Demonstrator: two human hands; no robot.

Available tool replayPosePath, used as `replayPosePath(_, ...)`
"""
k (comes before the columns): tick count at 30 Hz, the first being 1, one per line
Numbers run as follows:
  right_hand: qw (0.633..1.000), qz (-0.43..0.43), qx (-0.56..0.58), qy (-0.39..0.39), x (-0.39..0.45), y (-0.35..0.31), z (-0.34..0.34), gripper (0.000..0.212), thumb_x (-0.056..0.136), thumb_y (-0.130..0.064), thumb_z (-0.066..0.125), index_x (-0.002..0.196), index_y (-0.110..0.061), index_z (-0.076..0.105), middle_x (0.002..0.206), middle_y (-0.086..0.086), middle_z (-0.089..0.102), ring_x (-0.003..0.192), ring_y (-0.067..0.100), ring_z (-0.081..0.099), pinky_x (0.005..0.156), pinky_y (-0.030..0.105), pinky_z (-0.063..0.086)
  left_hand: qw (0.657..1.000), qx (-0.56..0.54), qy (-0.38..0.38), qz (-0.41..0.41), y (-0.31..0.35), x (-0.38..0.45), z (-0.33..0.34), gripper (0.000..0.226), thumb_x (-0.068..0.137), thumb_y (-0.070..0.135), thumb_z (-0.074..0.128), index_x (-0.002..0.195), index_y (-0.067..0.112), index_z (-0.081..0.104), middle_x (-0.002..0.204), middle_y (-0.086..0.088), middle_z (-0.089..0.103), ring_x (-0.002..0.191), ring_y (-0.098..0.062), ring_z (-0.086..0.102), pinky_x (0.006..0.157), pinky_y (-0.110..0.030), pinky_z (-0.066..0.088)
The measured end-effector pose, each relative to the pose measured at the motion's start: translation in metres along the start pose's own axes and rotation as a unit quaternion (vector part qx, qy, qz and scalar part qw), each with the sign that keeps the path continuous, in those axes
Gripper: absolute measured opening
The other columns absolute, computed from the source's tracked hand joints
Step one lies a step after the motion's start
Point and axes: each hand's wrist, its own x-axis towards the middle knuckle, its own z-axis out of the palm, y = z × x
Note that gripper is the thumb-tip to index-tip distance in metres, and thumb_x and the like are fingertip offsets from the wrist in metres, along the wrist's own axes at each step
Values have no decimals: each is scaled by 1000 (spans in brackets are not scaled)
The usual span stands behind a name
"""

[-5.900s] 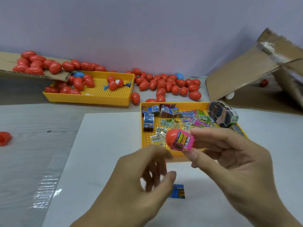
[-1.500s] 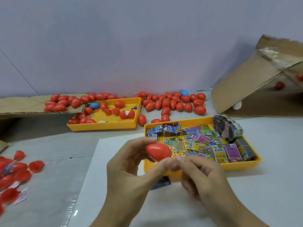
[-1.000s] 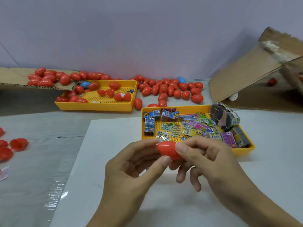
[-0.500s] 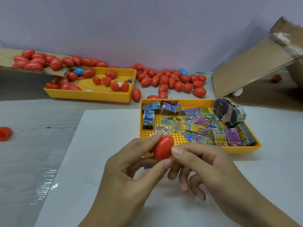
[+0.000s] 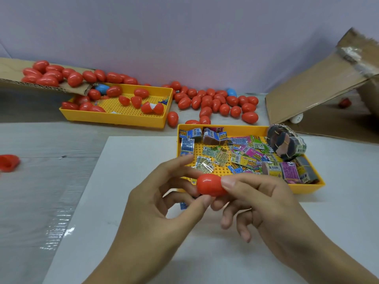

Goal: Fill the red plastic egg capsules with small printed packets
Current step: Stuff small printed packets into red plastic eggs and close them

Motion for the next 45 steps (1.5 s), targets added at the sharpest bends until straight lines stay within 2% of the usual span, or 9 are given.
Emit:
replayPosePath(5,996,-74,-50,9,-3,3,3,27,79,-22,72,105,-27,77,80,10,75,66,22,72,38,26,46,981,-123,23,-151,3,3,-3,38,62,29,82,100,24,77,95,-11,75,70,-27,73,66,-25,57)
replayPosePath(9,990,-106,-91,13,-3,7,2,32,76,-21,79,106,-32,77,89,3,76,75,20,72,41,27,49,972,-149,11,-182,6,6,-1,19,72,24,76,88,13,80,86,-20,73,72,-24,73,66,-24,58)
replayPosePath(12,985,-130,-115,14,-3,10,2,33,76,-16,78,104,-33,77,90,-1,72,75,13,65,43,27,50,969,-151,12,-193,10,7,-1,30,66,36,78,85,13,80,88,-23,72,73,-23,71,64,-24,58)
replayPosePath(19,986,-141,-89,-6,-3,9,3,30,77,-6,73,99,-25,79,100,2,71,77,17,65,48,28,52,972,-138,-15,-188,6,4,-5,39,59,35,83,92,16,79,91,-14,76,86,-30,75,74,-29,60)
replayPosePath(22,997,-75,-18,28,-1,3,3,24,77,-23,75,101,-24,77,87,7,73,71,19,69,43,30,51,979,-118,-23,-162,6,4,-7,45,55,30,85,98,21,78,93,-13,76,90,-29,74,77,-32,60)
replayPosePath(25,998,-27,-41,30,0,0,4,32,76,-47,72,90,-18,77,68,7,68,58,19,65,38,26,47,989,-88,-39,-109,8,3,-7,41,59,23,85,99,22,78,98,-5,74,97,-22,72,77,-25,59)
replayPosePath(30,996,-74,-51,21,-4,-1,5,18,79,-31,70,86,-17,78,69,9,72,56,21,68,39,27,49,990,-90,-50,-94,8,1,-4,39,64,2,79,100,18,77,103,-6,69,101,-22,71,82,-28,59)
replayPosePath(37,979,-166,-102,54,-6,6,8,29,71,-17,81,97,-29,78,86,2,73,66,16,66,43,29,53,980,-93,-71,-161,15,5,-9,39,65,41,75,100,24,78,96,-9,77,90,-24,75,82,-28,59)
replayPosePath(45,973,-165,-159,40,-4,11,1,35,68,-28,85,101,-33,74,87,-2,72,72,19,68,52,25,55,991,-61,-66,-103,14,8,-14,35,64,30,82,99,27,77,97,-3,77,92,-17,73,74,-20,57)
